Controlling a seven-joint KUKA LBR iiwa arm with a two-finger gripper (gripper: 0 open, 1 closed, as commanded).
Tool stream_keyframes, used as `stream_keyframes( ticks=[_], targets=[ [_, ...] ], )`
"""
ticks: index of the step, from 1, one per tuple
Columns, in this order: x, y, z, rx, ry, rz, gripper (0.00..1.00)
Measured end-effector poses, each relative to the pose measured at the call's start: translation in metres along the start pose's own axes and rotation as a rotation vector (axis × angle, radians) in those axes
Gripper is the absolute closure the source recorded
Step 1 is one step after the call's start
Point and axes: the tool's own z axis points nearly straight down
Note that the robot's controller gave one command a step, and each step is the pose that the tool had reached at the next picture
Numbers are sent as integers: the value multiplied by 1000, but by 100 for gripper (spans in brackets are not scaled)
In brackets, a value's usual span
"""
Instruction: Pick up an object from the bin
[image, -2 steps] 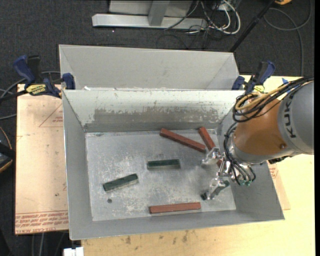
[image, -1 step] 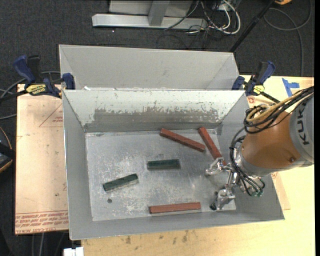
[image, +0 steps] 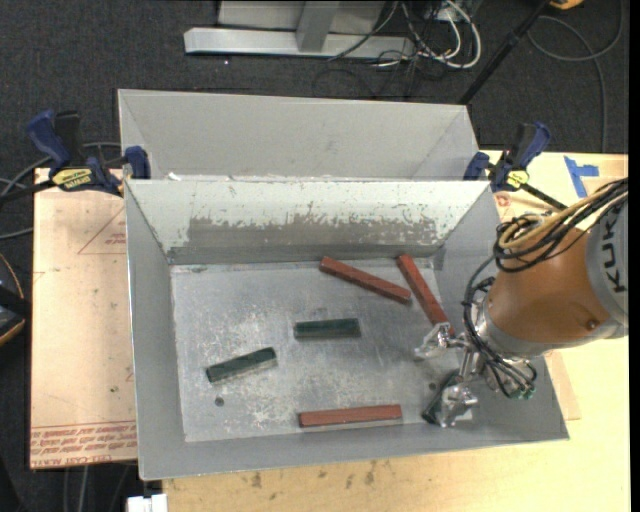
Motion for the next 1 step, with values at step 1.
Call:
stream_keyframes(
  ticks=[1],
  targets=[
    [7,-32,1,-10,14,0,100]
  ],
)
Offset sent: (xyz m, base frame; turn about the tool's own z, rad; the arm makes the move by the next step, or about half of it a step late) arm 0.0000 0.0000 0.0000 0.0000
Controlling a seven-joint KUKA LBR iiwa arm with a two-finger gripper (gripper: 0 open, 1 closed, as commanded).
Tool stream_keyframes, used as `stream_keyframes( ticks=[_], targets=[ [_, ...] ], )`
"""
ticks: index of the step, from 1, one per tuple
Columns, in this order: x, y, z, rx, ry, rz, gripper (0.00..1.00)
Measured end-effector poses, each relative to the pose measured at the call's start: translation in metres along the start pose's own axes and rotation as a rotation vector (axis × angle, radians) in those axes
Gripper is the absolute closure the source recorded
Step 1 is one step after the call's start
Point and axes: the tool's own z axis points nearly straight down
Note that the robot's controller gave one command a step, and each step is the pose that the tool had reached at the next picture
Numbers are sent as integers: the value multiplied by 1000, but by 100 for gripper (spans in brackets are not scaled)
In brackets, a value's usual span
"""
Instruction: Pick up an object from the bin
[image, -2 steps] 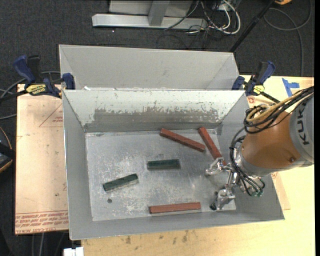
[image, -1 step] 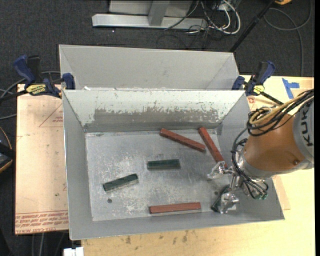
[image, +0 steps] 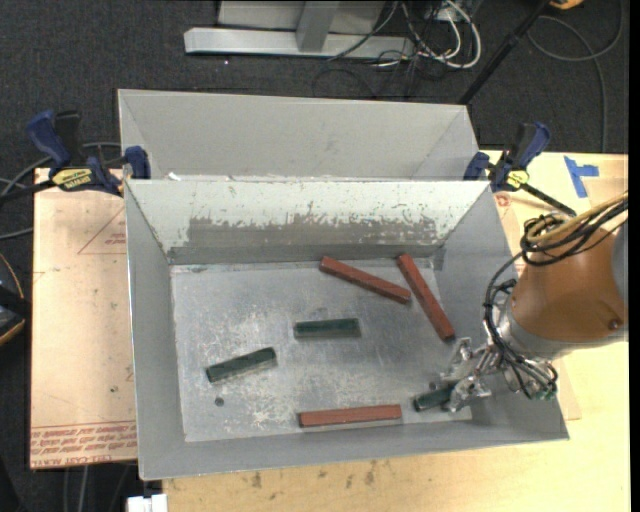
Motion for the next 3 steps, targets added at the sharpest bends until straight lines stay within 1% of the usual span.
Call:
stream_keyframes(
  ticks=[1,2,3],
  targets=[
    [0,0,0,0,0,-1,100],
    [-6,0,-41,9,-2,-9,0],
    [-6,0,-40,9,-1,-9,0]
  ],
)
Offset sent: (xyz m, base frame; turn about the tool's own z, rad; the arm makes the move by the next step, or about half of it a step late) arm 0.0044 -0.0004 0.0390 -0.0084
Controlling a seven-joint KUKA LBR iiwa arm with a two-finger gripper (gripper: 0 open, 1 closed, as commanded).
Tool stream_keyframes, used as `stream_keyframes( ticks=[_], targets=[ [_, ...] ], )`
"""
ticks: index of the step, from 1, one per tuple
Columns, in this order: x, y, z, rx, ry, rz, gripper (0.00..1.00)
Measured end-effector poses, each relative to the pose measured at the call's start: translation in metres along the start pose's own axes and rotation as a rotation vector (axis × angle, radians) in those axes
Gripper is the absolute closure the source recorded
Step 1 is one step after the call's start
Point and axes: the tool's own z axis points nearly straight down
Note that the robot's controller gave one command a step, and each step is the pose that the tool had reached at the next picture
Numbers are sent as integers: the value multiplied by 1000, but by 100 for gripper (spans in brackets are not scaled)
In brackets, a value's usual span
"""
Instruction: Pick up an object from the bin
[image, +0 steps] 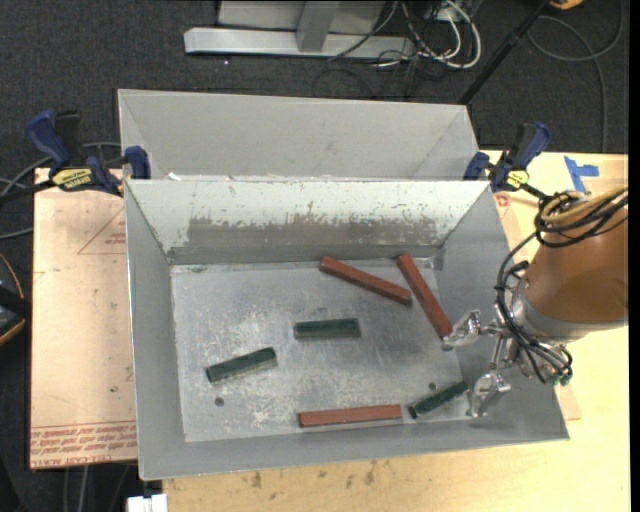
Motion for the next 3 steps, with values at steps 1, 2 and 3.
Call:
stream_keyframes(
  ticks=[1,2,3],
  targets=[
    [-29,25,-7,-1,1,8,0],
    [3,15,43,2,-9,-7,100],
    [3,15,43,2,-9,-7,100]
  ],
)
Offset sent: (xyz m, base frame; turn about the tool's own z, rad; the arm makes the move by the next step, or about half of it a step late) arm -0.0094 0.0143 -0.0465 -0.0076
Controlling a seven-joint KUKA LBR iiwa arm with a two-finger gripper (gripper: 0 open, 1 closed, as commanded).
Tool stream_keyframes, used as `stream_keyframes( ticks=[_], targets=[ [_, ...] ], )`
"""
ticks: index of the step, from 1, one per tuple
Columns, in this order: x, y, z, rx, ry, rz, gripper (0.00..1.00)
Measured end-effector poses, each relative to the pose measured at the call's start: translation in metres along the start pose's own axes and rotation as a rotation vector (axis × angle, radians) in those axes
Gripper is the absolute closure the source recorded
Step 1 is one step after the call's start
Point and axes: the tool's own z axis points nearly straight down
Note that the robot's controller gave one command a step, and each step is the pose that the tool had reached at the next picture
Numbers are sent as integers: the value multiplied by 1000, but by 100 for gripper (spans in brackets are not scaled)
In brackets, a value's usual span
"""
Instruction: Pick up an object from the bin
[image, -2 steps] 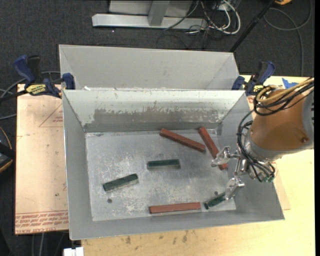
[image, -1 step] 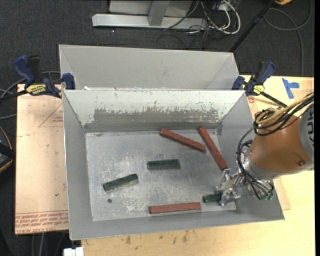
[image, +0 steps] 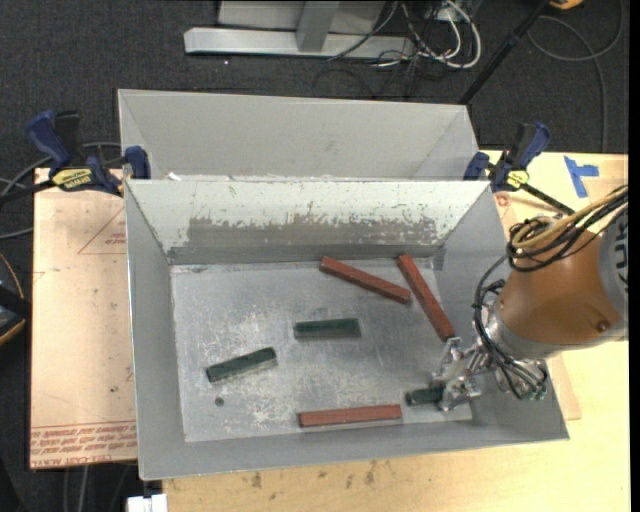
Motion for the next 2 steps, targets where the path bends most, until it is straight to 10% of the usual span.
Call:
stream_keyframes(
  ticks=[2],
  targets=[
    [-1,-7,-108,-5,16,6,100]
  ],
)
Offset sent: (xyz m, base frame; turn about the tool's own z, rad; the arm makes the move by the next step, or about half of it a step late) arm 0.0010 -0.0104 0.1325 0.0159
